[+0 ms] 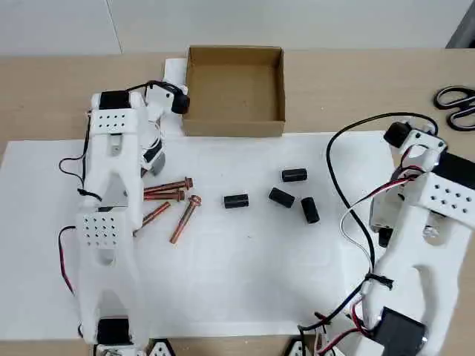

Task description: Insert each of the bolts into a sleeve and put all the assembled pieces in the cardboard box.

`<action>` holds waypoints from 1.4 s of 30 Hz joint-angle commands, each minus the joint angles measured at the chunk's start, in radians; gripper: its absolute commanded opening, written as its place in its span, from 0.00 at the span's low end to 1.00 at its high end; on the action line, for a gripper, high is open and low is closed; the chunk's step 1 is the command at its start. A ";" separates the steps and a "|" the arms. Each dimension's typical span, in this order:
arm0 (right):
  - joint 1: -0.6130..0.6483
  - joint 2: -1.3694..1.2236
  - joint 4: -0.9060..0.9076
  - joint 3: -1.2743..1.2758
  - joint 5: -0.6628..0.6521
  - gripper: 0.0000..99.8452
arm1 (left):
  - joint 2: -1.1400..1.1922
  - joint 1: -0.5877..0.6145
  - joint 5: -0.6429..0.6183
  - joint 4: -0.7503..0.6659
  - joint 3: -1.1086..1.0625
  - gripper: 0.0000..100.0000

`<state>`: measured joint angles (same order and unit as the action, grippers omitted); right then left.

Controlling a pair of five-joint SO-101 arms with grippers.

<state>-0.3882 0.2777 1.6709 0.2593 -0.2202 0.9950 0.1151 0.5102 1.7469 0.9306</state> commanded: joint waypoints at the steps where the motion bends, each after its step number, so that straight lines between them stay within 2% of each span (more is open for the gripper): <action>1: -0.004 0.042 0.004 -0.008 -0.003 0.00 | 0.018 0.008 0.005 0.005 0.022 0.02; 12: -0.004 0.044 0.007 -0.008 0.000 0.00 | 0.008 0.008 0.000 0.005 0.025 0.00; 19: -0.002 0.045 0.012 -0.008 -0.002 0.00 | -0.209 -0.011 -0.044 0.006 0.007 0.00; 28: -0.002 0.045 0.012 -0.008 0.000 0.00 | -0.431 -0.135 -0.044 0.003 -0.259 0.00; 34: -0.001 0.045 0.027 -0.009 0.000 0.00 | -0.531 -0.150 -0.141 0.005 -0.280 0.00; 37: 0.054 0.045 0.050 -0.008 0.015 0.00 | -0.617 -0.160 -0.180 0.005 -0.282 0.01; 42: 0.222 0.048 0.053 -0.014 0.129 0.00 | -0.749 -0.183 -0.247 0.002 -0.285 0.01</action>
<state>-0.2486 0.2777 1.7047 0.2593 -0.1435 0.3705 -0.0522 0.3092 1.7392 0.6437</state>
